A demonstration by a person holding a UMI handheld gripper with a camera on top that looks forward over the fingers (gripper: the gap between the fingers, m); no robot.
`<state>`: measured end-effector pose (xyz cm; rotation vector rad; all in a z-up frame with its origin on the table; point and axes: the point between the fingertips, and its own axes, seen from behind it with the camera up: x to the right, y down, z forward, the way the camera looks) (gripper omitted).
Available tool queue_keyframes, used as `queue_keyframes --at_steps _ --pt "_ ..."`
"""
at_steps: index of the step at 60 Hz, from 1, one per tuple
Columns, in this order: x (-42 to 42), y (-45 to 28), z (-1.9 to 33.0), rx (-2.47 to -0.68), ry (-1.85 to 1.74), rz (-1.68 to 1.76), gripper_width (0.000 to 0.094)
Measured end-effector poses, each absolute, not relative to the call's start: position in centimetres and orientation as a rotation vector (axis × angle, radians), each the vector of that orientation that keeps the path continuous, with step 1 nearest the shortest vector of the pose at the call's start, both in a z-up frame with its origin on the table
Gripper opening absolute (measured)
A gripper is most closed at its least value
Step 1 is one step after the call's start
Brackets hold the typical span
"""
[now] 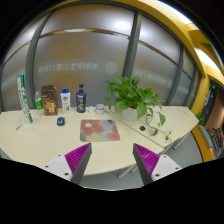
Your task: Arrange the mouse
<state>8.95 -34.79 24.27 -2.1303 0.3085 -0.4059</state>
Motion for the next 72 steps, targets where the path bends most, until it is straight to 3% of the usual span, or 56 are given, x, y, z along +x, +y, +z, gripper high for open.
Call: queue_keyframes --at_steps 10,28,43,62,72 --pt "8.2 -36.0 22.5 -2.158 0.367 -0.478 0.0854" --pt "-1.9 -33.4 14.2 -2.256 0.425 -0.396 0.0853" --pt "-9.3 -19.9 9.1 -2.281 0.227 -0.219 0.0853" --pt "-11.8 1.2 3.3 -2.27 0.023 -0.079 0.0852" --pt "-12.1 7.7 0.0 -2.294 0.006 -0.031 0.0756"
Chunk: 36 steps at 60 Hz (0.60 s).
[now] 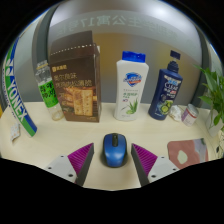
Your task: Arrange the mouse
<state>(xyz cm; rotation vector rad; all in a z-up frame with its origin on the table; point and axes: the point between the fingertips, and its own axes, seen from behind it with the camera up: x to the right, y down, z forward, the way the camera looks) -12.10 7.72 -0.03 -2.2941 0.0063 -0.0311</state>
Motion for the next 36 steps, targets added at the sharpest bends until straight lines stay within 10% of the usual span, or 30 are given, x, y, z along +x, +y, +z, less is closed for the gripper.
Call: queue_keyframes --at_steps 23,36 --pt "-12.8 8.8 -0.4 -2.291 -0.082 0.014 0.0362" --pt "-11.9 4.8 17.5 -2.017 -0.107 0.063 0.0363"
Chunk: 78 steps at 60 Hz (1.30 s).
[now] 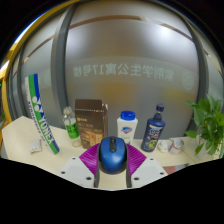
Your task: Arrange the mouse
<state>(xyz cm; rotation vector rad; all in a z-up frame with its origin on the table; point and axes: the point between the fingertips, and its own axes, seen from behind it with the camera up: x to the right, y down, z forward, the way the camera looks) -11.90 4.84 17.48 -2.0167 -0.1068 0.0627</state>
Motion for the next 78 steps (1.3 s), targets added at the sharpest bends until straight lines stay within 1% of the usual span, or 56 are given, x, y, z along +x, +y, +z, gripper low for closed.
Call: queue_keyframes --at_steps 2,5,7,10,12,14,23,28,34,43,45,46,50,51,53,58,61,70,78 --pt "-10.5 4.1 20.2 -1.976 -0.088 0.062 0.0362" --pt "-7.8 3.4 22.8 -1.941 -0.064 0.057 0.0363" --pt "-5.5 2.8 23.7 -1.929 -0.039 0.04 0.0363" --pt "-1.7 2.2 23.4 -1.939 -0.007 0.009 0.036" --pt "1.0 2.0 22.4 -1.957 0.016 -0.011 0.0359" --pt "3.6 1.8 20.6 -1.99 0.04 -0.031 0.0359" --pt "12.6 0.1 9.2 -2.18 0.089 -0.092 0.0359" --pt "14.3 -0.8 4.6 -2.244 0.09 -0.077 0.0359" --pt "15.1 -1.1 1.2 -2.284 0.092 -0.057 0.0378" --pt "14.4 -1.9 -0.8 -2.334 0.09 0.0 0.0503" --pt "14.5 -2.2 -0.7 -2.338 0.093 -0.003 0.0548" --pt "14.5 -2.4 -0.5 -2.337 0.091 -0.007 0.0592" --pt "14.6 -2.9 0.8 -2.321 0.081 -0.023 0.0854" --pt "14.6 -3.2 1.2 -2.316 0.08 -0.028 0.0867" --pt "14.6 -3.7 2.0 -2.307 0.081 -0.035 0.0824" --pt "14.4 -5.6 4.5 -2.284 0.088 -0.046 0.0867" --pt "14.2 -7.1 6.2 -2.267 0.082 -0.058 0.0856" --pt "13.0 -12.9 11.7 -2.213 0.053 -0.124 0.086" --pt "11.6 -18.5 15.8 -2.173 0.033 -0.157 0.0852"
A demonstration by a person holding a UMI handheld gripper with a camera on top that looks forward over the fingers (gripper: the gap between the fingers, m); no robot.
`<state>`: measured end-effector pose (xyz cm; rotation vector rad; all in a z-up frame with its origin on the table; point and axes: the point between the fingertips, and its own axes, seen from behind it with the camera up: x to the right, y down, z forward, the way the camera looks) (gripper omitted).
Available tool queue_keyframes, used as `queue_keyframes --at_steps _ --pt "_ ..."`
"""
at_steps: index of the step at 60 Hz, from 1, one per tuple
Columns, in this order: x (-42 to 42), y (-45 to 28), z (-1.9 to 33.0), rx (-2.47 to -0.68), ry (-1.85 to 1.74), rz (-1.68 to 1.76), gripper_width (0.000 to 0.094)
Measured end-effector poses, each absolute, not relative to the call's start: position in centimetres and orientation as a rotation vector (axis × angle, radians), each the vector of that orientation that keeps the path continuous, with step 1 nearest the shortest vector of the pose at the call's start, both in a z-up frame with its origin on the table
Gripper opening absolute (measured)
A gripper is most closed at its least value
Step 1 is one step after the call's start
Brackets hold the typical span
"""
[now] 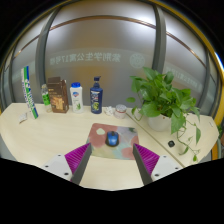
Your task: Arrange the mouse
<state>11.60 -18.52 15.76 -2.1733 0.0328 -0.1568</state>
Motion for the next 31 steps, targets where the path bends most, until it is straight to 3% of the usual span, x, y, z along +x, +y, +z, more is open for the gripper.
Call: queue_keyframes --at_steps 12,31 --pt "10.3 -24.6 18.9 -2.144 0.042 -0.17 0.0853" --pt "9.4 -27.5 20.0 -2.128 0.038 -0.179 0.0854"
